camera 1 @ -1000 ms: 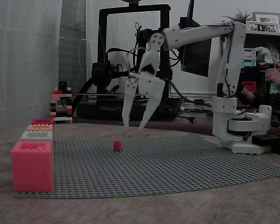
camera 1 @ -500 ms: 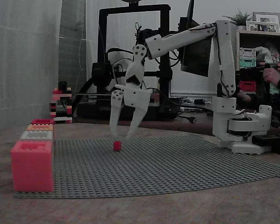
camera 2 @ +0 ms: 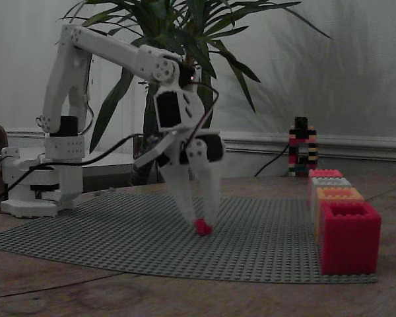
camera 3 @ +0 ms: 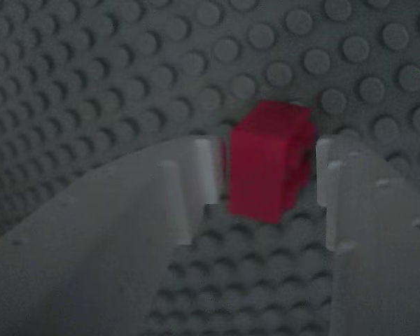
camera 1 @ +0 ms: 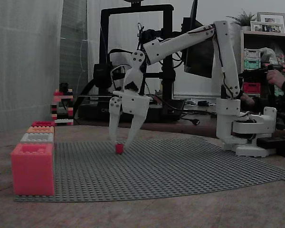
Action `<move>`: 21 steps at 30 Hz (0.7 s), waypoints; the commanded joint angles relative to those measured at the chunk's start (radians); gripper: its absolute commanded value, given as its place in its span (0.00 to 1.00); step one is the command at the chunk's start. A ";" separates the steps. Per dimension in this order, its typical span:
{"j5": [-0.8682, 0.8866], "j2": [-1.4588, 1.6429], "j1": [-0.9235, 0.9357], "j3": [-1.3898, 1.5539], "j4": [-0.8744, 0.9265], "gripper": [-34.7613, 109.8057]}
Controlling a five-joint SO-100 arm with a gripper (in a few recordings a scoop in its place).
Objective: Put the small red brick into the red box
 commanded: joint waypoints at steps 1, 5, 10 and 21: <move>-0.009 0.009 0.021 -0.075 -0.006 0.29; 0.005 -0.002 0.021 -0.109 -0.003 0.24; 0.067 -0.003 0.037 -0.304 0.023 0.24; 0.006 -0.267 0.143 -0.715 -0.318 0.24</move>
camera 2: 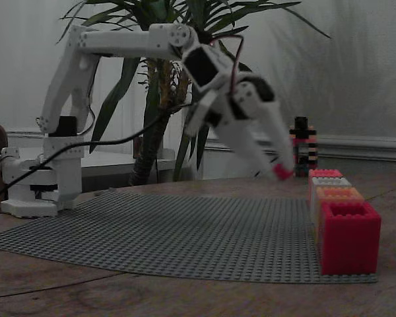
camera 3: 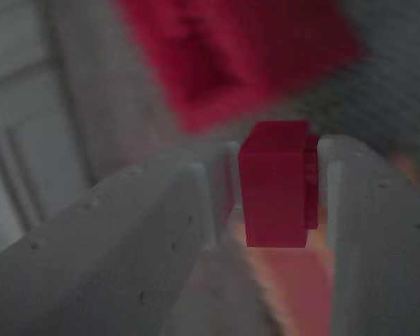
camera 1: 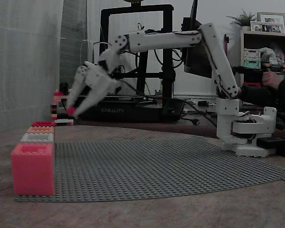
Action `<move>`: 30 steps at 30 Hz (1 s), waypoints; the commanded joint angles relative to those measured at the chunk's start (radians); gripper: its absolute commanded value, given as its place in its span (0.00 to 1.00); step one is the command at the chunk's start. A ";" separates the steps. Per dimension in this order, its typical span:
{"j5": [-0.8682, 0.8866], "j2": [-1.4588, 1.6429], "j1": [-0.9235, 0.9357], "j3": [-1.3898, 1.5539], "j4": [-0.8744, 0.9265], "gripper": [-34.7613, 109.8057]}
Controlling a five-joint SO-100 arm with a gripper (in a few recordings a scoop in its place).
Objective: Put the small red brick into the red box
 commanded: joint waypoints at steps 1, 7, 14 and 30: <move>-0.038 -0.058 0.055 -0.147 -0.155 0.24; -0.080 -0.183 0.055 -0.239 -0.270 0.24; -0.092 -0.244 0.054 -0.282 -0.344 0.24; -0.063 -0.158 0.035 -0.242 -0.299 0.35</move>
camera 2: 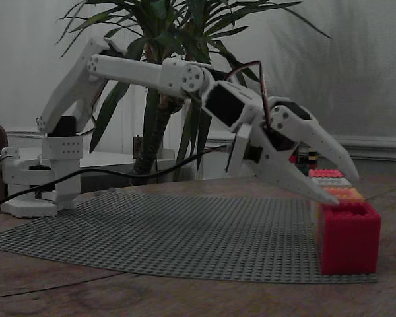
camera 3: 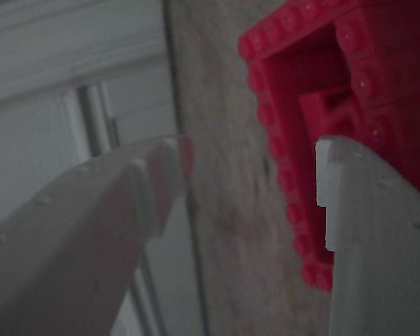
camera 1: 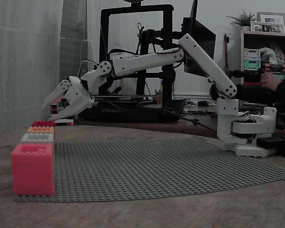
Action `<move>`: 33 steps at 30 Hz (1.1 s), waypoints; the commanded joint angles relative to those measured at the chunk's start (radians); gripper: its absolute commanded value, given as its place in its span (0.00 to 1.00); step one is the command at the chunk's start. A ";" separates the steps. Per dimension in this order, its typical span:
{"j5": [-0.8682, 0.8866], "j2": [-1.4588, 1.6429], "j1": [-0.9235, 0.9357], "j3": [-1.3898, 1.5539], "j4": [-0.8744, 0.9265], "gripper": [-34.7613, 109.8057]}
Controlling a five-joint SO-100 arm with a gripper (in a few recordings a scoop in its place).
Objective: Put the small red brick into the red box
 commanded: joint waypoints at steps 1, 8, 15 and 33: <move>0.034 0.210 -0.006 0.000 0.043 0.34; 0.020 0.845 -0.066 0.560 0.124 0.24; -0.095 1.447 -0.190 1.292 0.288 0.24; 0.006 2.421 -0.288 1.948 0.776 0.24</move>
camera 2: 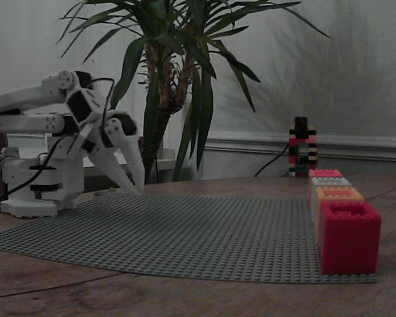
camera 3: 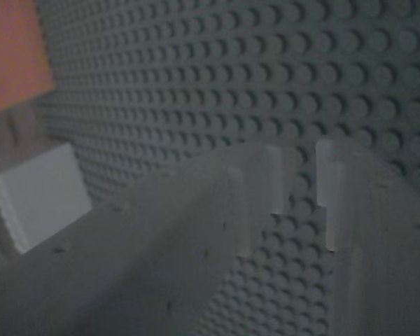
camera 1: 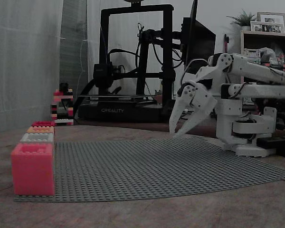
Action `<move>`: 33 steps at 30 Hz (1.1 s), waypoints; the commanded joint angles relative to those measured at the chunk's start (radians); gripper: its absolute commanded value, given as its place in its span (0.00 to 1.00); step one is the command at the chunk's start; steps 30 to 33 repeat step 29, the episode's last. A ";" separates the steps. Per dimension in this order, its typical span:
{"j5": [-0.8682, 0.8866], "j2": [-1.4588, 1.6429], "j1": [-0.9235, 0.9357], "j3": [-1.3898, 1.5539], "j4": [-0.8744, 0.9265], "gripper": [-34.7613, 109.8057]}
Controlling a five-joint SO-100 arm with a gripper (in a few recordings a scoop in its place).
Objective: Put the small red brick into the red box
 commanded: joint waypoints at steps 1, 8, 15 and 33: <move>0.009 0.101 -0.017 -0.005 0.084 0.24; 0.058 0.103 -0.021 -0.014 0.141 0.24; 0.061 0.103 -0.021 -0.014 0.141 0.24; 0.061 0.103 -0.021 -0.014 0.141 0.24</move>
